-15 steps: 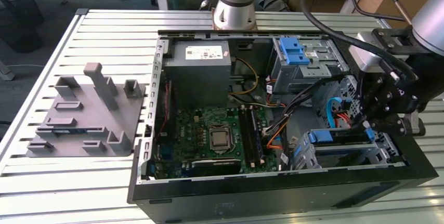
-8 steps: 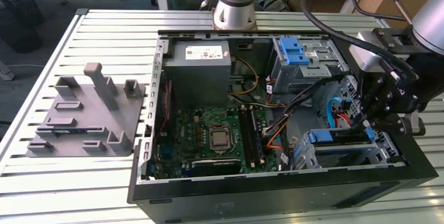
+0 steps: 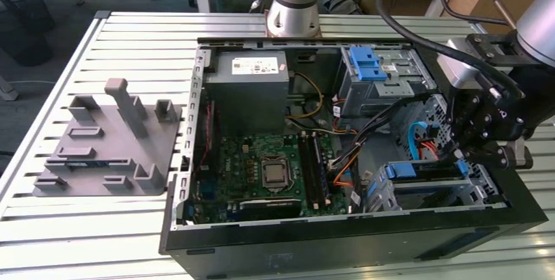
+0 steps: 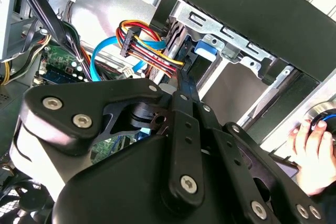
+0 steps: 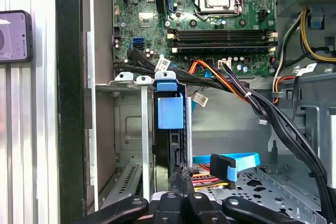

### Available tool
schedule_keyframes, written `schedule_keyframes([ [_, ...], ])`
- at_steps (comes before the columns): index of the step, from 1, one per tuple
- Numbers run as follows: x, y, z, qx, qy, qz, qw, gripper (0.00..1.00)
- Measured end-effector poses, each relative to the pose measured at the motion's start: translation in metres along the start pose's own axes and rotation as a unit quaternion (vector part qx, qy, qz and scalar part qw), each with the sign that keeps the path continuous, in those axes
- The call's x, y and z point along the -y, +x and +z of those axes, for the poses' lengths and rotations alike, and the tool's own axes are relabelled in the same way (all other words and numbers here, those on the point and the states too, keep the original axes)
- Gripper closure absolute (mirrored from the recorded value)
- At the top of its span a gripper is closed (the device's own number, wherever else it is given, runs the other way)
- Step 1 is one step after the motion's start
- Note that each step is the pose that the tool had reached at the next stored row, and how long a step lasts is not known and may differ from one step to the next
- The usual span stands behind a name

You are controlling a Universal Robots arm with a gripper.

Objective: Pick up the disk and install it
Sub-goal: 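Insert the second disk wire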

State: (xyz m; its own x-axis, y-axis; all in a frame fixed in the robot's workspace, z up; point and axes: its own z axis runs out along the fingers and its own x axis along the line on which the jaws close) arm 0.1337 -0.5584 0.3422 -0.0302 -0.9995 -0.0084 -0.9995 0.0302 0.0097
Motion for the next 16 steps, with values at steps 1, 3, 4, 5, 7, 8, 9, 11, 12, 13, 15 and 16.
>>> schedule_keyframes([
  [1, 0.0, 0.0, 0.0, 0.0, 0.0, 0.0, 1.0, 0.89],
  [3, 0.0, 0.0, -0.0001, 0.0, 0.0, 0.0, 1.0, 0.89],
  [4, -0.0001, 0.0, -0.0001, 0.0, 0.0, 0.0, 1.0, 0.89],
  [5, -0.001, 0.0, -0.0002, 0.0, 0.0003, 0.0, 1.0, 0.89],
  [7, -0.0032, 0.0001, -0.0002, -0.0001, 0.0007, 0.0, 1.0, 0.89],
  [8, -0.0035, 0.0001, -0.0004, 0.0, 0.0008, 0.0, 1.0, 0.89],
  [9, -0.0035, -0.0001, -0.0019, 0.0, 0.0008, 0.0, 1.0, 0.89],
  [11, -0.0036, -0.0009, -0.0086, 0.0, 0.0008, 0.0, 1.0, 0.89],
  [12, -0.0037, -0.0011, -0.0127, 0.0001, 0.0008, 0.0, 1.0, 0.89],
  [13, -0.0038, -0.0012, -0.0172, 0.0, 0.0008, 0.0, 1.0, 0.89],
  [15, -0.0041, -0.0013, -0.0224, 0.0, 0.0008, 0.0, 1.0, 0.89],
  [16, -0.006, -0.0012, -0.0223, 0.0003, 0.0009, 0.0, 1.0, 0.89],
])
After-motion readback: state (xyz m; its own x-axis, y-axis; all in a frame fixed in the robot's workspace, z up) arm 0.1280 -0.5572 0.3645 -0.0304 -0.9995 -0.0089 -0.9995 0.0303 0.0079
